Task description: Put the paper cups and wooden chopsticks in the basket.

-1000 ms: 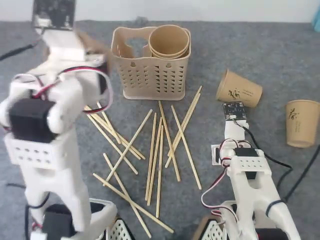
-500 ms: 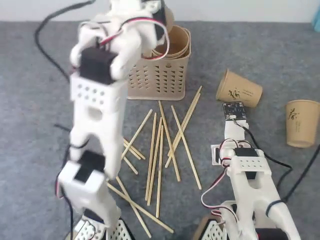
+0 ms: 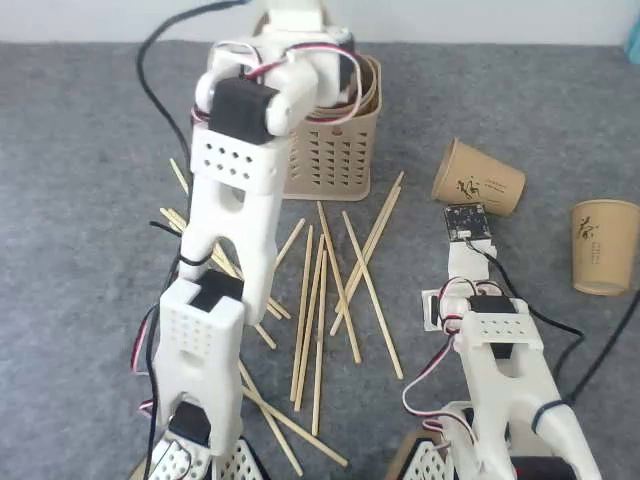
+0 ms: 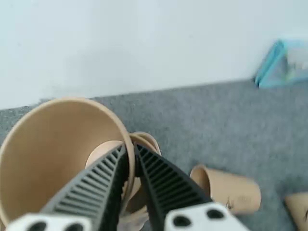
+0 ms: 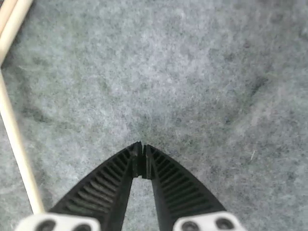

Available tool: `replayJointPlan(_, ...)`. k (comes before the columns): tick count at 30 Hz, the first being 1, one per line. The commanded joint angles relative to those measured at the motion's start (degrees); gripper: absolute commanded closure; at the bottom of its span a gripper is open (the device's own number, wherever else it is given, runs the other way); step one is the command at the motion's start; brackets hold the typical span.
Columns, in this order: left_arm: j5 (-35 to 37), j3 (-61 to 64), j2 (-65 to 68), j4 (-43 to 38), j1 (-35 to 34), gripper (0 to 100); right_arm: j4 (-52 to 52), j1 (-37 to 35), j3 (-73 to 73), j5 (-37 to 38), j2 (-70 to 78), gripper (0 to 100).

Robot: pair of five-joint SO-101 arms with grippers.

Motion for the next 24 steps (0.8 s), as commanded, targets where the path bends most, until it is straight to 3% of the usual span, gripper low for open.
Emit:
replayJointPlan(1, -3.3, -2.5, -0.1, 1.4, 1.9, 99, -1.0, -0.4, -0.4, 1.4, -1.7, 99.0)
replayJointPlan(3, -3.3, -2.5, 0.2, 1.7, 2.3, 95, -1.0, -0.4, -0.4, 1.5, -1.7, 99.0)
replayJointPlan(7, -1.6, -2.9, -0.3, 2.8, 2.1, 74, -1.0, -0.4, -0.4, 1.5, -1.7, 99.0)
replayJointPlan(9, 0.7, -5.1, -0.4, 3.9, 1.8, 69, -1.0, -0.4, -0.4, 1.5, -1.7, 99.0)
replayJointPlan(17, -2.3, -17.7, -5.0, 14.4, -4.4, 75, -1.0, -0.4, -0.4, 1.6, -1.7, 99.0)
replayJointPlan(24, -2.1, -7.6, -11.4, 14.2, -22.2, 84, -1.0, -0.4, -0.4, 1.4, -1.8, 99.0)
